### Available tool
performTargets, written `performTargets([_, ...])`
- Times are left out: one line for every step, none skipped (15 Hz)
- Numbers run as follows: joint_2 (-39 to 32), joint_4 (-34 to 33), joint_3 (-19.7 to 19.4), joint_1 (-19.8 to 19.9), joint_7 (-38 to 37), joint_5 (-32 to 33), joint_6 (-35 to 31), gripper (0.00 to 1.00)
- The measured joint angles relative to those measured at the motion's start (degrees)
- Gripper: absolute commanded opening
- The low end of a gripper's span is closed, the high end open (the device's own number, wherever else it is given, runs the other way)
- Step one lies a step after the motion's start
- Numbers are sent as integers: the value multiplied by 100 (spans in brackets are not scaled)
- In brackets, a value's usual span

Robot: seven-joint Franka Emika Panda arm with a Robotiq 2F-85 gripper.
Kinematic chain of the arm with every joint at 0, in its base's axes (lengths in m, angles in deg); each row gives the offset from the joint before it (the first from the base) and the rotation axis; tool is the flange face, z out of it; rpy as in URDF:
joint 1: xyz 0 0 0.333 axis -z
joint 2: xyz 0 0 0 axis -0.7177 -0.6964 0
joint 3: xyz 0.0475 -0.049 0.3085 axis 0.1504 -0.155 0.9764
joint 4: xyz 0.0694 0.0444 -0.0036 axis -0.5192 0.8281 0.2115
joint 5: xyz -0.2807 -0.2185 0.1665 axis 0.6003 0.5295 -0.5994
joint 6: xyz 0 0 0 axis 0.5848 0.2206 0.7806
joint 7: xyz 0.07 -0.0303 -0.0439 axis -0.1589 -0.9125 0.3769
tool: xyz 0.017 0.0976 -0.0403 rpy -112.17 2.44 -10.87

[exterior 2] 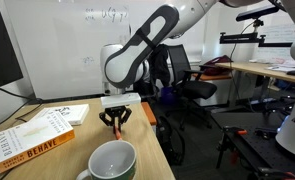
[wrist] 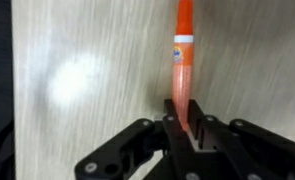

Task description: Put the orange marker inside the mug

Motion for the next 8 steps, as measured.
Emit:
performTargets([0, -11, -8, -2, -42, 0, 0, 5])
performTargets([0, -19, -19, -3, -69, 0, 0, 5])
performTargets([4, -22, -28, -2, -72, 0, 0, 5])
performTargets([17, -23, -35, -2, -73, 0, 0, 5])
performTargets([51, -21, -37, -3, -80, 0, 2, 5])
performTargets([107, -17, -36, -11, -86, 0, 6, 5])
performTargets([197, 0, -36, -25, -102, 0, 17, 5])
performTargets([324, 44, -36, -51, -163, 0, 25, 5])
